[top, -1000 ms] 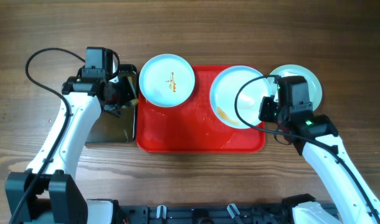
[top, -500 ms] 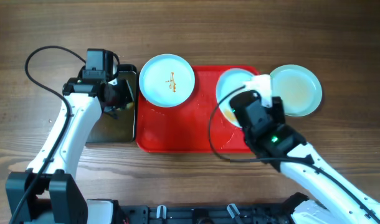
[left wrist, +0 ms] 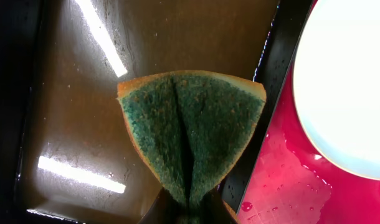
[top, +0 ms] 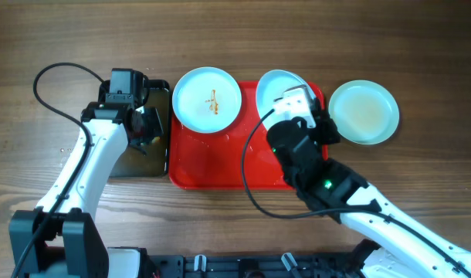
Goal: Clean dirty plates on tray and stack at the side
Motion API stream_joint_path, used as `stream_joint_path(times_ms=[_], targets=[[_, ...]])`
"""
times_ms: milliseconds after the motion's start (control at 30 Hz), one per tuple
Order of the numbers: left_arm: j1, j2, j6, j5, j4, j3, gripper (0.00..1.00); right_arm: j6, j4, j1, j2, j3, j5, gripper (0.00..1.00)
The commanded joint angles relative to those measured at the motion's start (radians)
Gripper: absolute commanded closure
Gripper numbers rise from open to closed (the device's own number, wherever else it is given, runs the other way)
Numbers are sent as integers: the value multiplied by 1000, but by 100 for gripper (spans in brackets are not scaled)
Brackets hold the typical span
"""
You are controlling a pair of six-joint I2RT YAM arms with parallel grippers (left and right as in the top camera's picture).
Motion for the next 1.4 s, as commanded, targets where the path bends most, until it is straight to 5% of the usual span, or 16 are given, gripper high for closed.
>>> stream_joint_path(times_ms=[0, 267, 500, 667, 767, 833, 1000, 1067, 1200, 1367], targets=[[6, -16, 14, -17, 5, -5, 96, 349, -72, -117, 6, 13, -218, 96], [6, -16, 14, -17, 5, -5, 96, 687, -168, -665, 12, 13, -631, 96], [6, -16, 14, -17, 2, -5, 96, 711, -172, -951, 179, 13, -746, 96], [6, -16, 14, -17, -2, -5, 96, 705, -122, -961, 243, 13, -746, 94], [6, -16, 14, -17, -2, -5, 96, 700, -120, -961, 243, 13, -747, 55], [6, -16, 14, -17, -2, -5, 96, 673, -147, -961, 243, 13, -787, 44], [6, -16, 30, -19, 2, -5, 96, 415, -195, -957, 235, 13, -1235, 42], [6, -16, 127, -21, 29, -6, 96, 333, -205, -925, 202, 13, -1355, 41], [6, -4, 238, -21, 100, -22, 96, 280, -275, -766, 147, 13, -1339, 53], [6, 64, 238, -21, 222, -115, 96, 282, -300, -637, 149, 13, -1265, 53]])
